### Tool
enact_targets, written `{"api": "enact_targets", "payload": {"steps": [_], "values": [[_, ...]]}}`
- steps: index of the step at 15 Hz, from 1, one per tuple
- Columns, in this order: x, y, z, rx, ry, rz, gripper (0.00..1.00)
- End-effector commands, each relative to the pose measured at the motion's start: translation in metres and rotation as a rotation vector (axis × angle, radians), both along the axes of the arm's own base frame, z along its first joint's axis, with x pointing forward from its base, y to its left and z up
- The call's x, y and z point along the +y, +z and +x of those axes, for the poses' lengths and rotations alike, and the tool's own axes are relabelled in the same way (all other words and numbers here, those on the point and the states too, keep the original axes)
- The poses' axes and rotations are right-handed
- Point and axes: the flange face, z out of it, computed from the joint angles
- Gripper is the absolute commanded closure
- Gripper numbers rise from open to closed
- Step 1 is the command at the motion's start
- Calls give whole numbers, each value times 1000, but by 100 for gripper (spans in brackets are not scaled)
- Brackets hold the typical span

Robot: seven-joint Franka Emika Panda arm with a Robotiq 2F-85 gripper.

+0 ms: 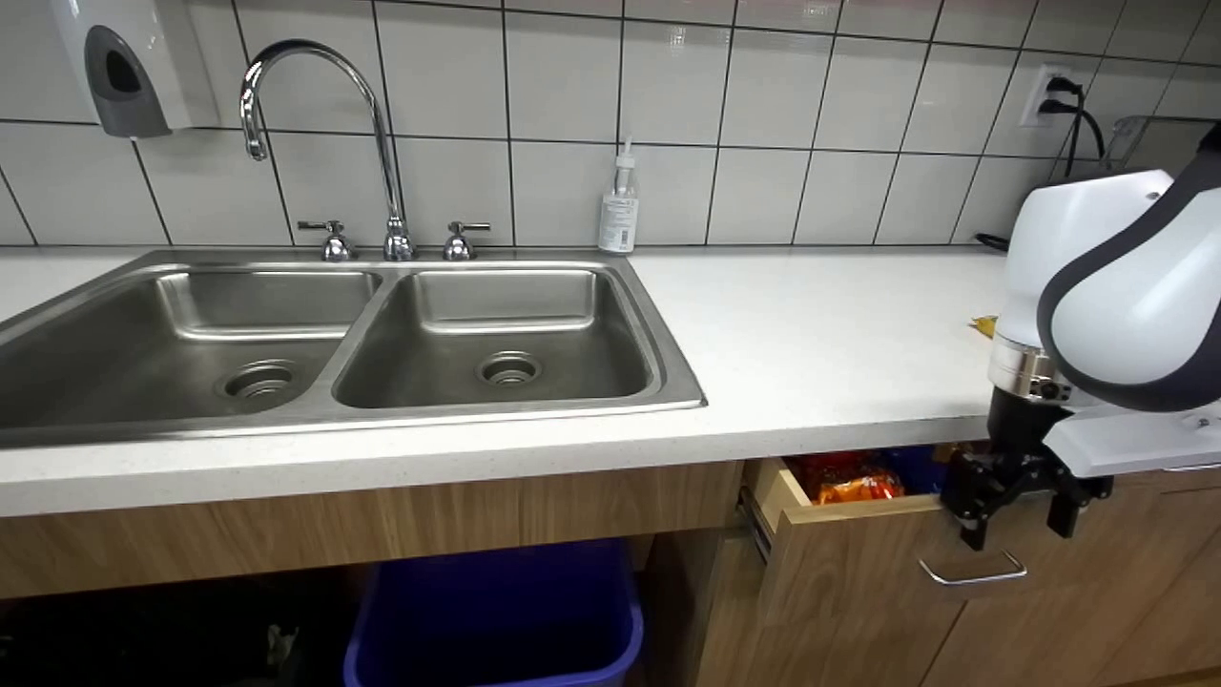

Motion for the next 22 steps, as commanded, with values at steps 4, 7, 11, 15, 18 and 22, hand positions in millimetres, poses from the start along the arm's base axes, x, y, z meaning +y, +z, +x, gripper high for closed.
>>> {"api": "enact_targets", "payload": {"steps": [4, 7, 11, 15, 18, 22], "values": [[-1, 2, 29, -33, -10, -4, 0], [-1, 3, 36, -45, -8, -5, 0], [-2, 4, 44, -57, -8, -12, 0], [-3, 4, 53, -64, -15, -12, 0], [-2, 4, 58, -70, -18, -12, 0], [0, 6, 67, -81, -16, -14, 0]]}}
